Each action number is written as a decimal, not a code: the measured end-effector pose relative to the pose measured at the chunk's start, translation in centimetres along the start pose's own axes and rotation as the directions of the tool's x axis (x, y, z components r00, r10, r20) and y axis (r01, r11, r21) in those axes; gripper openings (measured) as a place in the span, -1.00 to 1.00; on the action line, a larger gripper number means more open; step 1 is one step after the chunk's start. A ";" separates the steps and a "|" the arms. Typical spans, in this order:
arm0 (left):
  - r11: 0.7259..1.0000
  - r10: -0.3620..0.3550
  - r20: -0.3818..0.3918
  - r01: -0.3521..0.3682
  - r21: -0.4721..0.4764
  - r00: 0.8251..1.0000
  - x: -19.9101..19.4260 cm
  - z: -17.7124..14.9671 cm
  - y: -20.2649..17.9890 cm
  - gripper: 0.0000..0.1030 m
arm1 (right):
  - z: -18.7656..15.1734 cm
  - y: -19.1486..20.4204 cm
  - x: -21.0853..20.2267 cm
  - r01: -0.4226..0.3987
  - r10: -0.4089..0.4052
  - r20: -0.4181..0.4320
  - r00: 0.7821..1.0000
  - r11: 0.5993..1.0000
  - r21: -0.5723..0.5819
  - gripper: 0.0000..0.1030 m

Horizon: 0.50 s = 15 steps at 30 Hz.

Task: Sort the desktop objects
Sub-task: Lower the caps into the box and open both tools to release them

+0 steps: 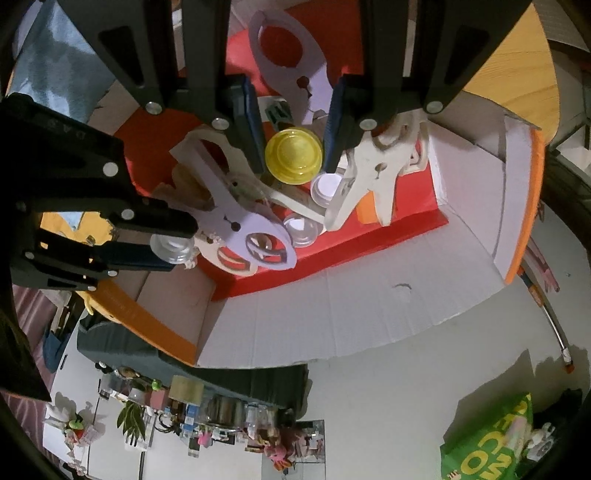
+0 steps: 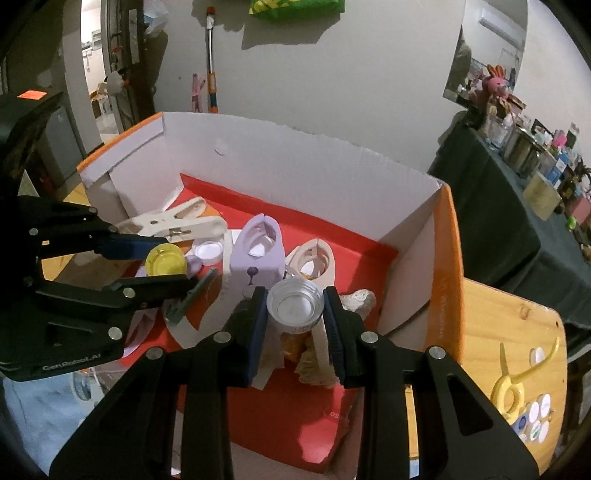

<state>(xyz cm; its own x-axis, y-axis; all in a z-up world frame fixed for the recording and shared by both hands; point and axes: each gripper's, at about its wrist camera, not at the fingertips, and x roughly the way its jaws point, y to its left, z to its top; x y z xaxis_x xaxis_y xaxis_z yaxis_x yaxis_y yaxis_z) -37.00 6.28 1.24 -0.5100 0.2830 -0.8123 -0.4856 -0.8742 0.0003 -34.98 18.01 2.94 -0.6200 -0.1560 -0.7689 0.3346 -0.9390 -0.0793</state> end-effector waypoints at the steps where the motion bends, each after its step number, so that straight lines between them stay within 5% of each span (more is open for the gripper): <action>1: 1.000 0.000 -0.001 0.000 0.000 1.000 0.1 0.0 0.0 -0.37 | 0.0 0.1 0.1 0.001 -0.001 0.000 1.000 1.000 -0.002 -0.45; 15: 1.000 -0.006 -0.014 0.006 -0.009 1.000 0.8 -0.2 0.5 -0.36 | 0.0 0.0 0.8 -0.008 0.008 0.001 1.000 1.000 0.009 -0.44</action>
<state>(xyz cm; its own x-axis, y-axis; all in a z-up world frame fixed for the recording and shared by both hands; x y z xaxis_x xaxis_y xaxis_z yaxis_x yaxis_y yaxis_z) -37.54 5.96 0.45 -0.4972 0.2830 -0.8202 -0.4820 -0.8761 -0.0101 -35.46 17.87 2.37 -0.6178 -0.1637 -0.7691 0.3331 -0.9405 -0.0674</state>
